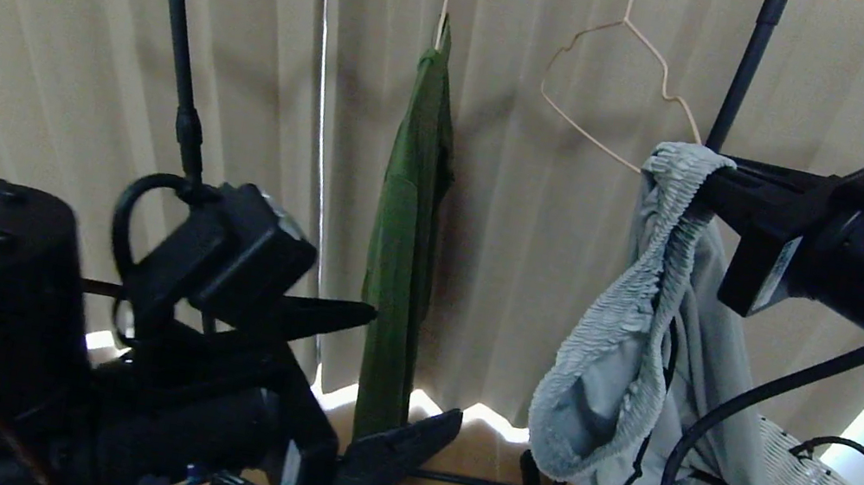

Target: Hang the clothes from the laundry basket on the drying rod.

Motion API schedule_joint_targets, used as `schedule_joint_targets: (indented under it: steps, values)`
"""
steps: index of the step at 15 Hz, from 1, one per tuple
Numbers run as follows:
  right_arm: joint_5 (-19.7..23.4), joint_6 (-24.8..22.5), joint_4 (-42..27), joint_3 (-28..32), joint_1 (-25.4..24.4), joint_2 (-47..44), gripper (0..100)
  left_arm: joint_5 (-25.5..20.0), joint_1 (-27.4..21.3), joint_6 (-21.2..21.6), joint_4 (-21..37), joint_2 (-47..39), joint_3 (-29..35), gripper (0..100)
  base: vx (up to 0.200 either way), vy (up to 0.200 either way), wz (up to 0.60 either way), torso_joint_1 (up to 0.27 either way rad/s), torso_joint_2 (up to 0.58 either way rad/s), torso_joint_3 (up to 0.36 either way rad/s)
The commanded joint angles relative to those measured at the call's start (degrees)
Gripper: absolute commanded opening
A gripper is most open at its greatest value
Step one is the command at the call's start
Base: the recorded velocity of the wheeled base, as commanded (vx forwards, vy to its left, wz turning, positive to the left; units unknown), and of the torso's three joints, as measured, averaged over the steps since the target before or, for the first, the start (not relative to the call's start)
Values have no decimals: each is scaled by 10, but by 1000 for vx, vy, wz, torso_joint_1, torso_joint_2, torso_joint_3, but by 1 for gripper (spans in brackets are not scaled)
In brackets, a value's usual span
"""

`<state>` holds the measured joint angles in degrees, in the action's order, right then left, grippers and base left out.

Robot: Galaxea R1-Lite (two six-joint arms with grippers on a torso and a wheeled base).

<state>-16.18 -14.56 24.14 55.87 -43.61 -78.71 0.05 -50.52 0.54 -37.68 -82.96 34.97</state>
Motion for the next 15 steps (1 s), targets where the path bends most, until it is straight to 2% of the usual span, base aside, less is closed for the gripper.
schedule_joint_targets:
  steps: [1, 3, 5, 7, 9, 14, 15]
  values:
    - [20, 7, 2, -1, -17, -2, 0, 31, -44, -62, -6, -131, 69, 100, 0, 0, 0, 0, 0, 0]
    - [28, 10, 2, -2, -18, 4, 0, 42, -59, -93, -17, -172, 96, 100, 0, 0, 0, 0, 0, 0]
    - [29, 12, 3, -5, -24, 9, 0, 55, -62, -99, -20, -225, 130, 100, 0, 0, 0, 0, 0, 0]
    - [36, 12, 2, -7, -29, 20, 0, 92, -60, -104, -20, -274, 152, 100, 0, 0, 0, 0, 0, 0]
    - [36, 12, 2, -8, -29, 22, 0, 106, -57, -108, -20, -291, 152, 100, 0, 0, 0, 0, 0, 0]
    - [36, 11, 2, -10, -28, 27, 0, 107, -42, -128, -20, -298, 128, 100, 0, 0, 0, 0, 0, 0]
    - [36, 12, 2, -10, -27, 27, 0, 107, -42, -128, -20, -294, 120, 0, 0, 0, 0, 0, 0, 0]
